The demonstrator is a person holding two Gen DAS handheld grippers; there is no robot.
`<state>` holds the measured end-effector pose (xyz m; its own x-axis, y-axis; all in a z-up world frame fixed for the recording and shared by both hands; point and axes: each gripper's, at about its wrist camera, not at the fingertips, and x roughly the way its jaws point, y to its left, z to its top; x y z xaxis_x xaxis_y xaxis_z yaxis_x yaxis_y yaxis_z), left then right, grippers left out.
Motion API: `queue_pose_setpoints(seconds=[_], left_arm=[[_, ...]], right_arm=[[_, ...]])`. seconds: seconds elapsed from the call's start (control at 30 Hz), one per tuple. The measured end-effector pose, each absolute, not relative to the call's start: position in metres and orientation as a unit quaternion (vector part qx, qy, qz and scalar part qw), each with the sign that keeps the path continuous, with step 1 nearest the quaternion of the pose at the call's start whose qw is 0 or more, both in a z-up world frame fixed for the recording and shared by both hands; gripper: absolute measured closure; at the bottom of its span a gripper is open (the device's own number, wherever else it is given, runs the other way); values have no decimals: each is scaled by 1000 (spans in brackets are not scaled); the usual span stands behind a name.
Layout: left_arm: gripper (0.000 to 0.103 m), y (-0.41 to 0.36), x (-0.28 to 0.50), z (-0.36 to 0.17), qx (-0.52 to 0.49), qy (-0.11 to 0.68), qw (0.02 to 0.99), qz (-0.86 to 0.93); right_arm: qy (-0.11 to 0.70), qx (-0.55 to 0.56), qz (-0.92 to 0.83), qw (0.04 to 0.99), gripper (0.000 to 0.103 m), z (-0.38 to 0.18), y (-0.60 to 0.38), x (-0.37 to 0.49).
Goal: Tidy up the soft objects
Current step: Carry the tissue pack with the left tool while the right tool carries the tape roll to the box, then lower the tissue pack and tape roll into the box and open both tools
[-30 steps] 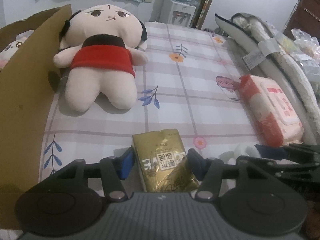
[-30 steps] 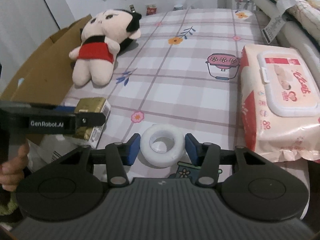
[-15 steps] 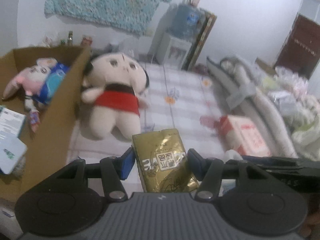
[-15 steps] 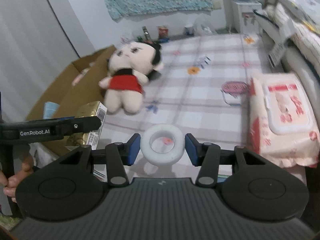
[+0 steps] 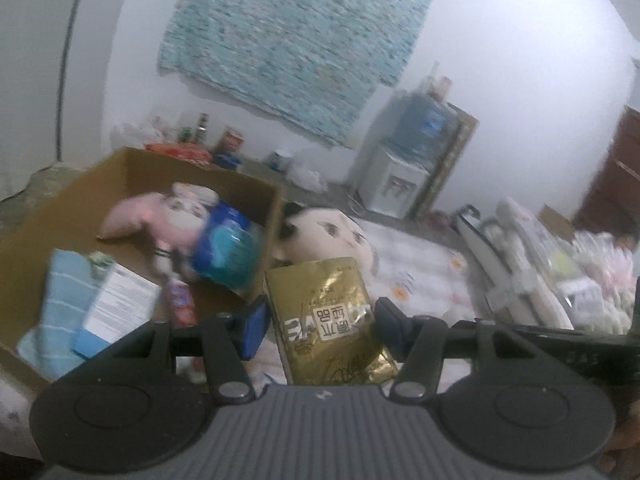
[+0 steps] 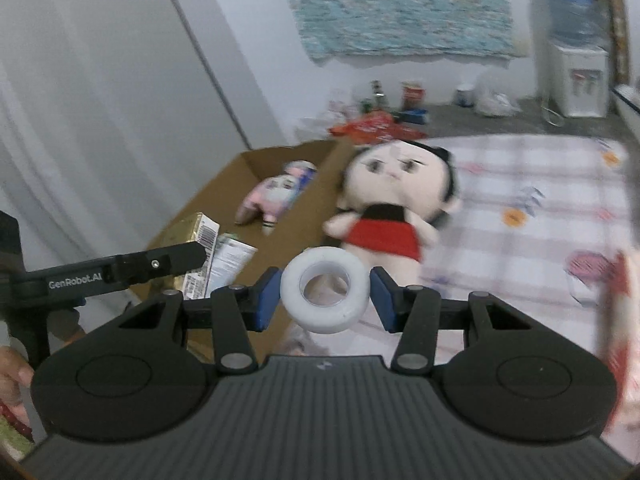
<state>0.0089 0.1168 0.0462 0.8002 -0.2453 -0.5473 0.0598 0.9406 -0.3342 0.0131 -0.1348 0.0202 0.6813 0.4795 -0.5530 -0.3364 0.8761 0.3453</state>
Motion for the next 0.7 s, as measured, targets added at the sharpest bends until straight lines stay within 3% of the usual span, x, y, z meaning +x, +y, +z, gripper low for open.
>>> queue_pose_setpoints(seconds=[0.3, 0.7], left_arm=[[44, 196, 63, 54, -161, 324, 932, -16], [44, 277, 189, -17, -250, 465, 843, 102]], right_arm=[[332, 86, 311, 886, 56, 51, -46, 78], [394, 64, 348, 848, 56, 27, 58, 179]])
